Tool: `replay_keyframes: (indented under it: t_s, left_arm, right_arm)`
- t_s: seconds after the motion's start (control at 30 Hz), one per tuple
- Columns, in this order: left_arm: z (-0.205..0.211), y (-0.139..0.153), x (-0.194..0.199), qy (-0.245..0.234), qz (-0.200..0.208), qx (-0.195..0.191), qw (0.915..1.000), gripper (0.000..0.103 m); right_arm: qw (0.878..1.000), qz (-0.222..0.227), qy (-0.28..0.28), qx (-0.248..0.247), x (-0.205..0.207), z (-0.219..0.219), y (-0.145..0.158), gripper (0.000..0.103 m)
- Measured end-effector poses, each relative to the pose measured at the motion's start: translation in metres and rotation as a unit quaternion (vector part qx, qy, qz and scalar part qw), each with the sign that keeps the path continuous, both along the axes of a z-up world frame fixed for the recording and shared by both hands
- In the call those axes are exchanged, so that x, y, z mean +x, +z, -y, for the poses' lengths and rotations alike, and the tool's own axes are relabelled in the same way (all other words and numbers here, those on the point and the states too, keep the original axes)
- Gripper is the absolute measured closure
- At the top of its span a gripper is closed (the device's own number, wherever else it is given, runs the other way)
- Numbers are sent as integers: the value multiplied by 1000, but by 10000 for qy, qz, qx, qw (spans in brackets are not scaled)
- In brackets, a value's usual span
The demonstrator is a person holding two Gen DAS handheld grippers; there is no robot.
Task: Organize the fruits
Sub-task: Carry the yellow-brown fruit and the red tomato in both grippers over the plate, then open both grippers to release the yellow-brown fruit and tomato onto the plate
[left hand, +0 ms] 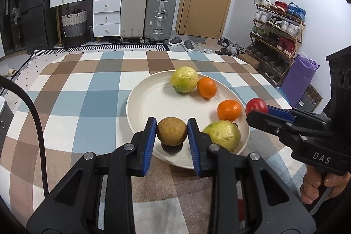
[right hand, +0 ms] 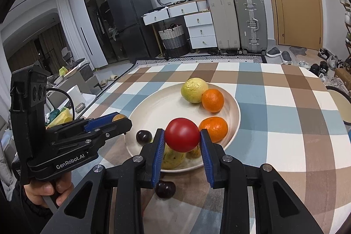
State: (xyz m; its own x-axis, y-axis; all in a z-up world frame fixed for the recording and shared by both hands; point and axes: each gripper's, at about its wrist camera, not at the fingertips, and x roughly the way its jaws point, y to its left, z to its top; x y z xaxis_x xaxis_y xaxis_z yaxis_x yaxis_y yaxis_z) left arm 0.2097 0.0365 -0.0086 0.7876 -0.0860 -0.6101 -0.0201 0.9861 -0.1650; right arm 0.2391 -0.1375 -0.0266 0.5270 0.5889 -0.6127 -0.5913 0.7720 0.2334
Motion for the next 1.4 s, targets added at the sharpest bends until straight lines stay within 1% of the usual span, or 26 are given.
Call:
replay_keyframes:
  t_s: [0.2, 0.27, 0.43, 0.6, 0.87, 0.97, 1.0, 1.07, 1.17, 1.23, 1.27, 1.33, 1.4]
  left_arm:
    - [-1, -5, 12, 36, 19, -1, 10000, 77]
    - [-3, -9, 13, 24, 1, -89, 10000, 77]
    - [-6, -13, 14, 53, -63, -147, 9999, 77]
    - [-6, -16, 17, 35, -127, -85, 9999, 77]
    - [-4, -15, 15, 12, -98, -37, 9999, 77]
    - [-3, -14, 14, 16, -73, -18, 10000, 77]
    - [-3, -14, 13, 14, -69, -13, 10000, 77]
    - [-2, -14, 13, 17, -57, -6, 10000, 77]
    - [-2, -13, 12, 19, -39, 2, 10000, 77]
    - [-1, -13, 11, 15, -19, 19, 10000, 77]
    - [-1, -12, 11, 14, -12, 30, 10000, 76]
    - [0, -12, 11, 12, -24, 32, 10000, 76]
    - [0, -12, 11, 7, -43, 36, 10000, 76]
  right_arm:
    - [10000, 12, -22, 12, 8, -3, -2, 70]
    - [10000, 10, -45, 33, 10, -1, -3, 70]
    - [9999, -77, -103, 48, 15, 2, -8, 70]
    - [9998, -158, -123, 28, 20, 1, -13, 70]
    - [9996, -250, -92, -16, 24, -1, -19, 69]
    - [9997, -217, -64, 56, 23, -1, -17, 63]
    - [9997, -221, -52, 91, 23, -1, -17, 57]
    - [9998, -151, -96, 120, 22, 1, -15, 50]
    - [9999, -58, -138, 16, 20, 2, -15, 50]
    - [9998, -62, -169, 26, 19, 4, -15, 42]
    - [9998, -64, -186, 42, 19, 5, -15, 36]
    - [9997, -38, -219, 59, 18, 7, -14, 32]
    - [9997, -21, -240, 78, 17, 9, -13, 24]
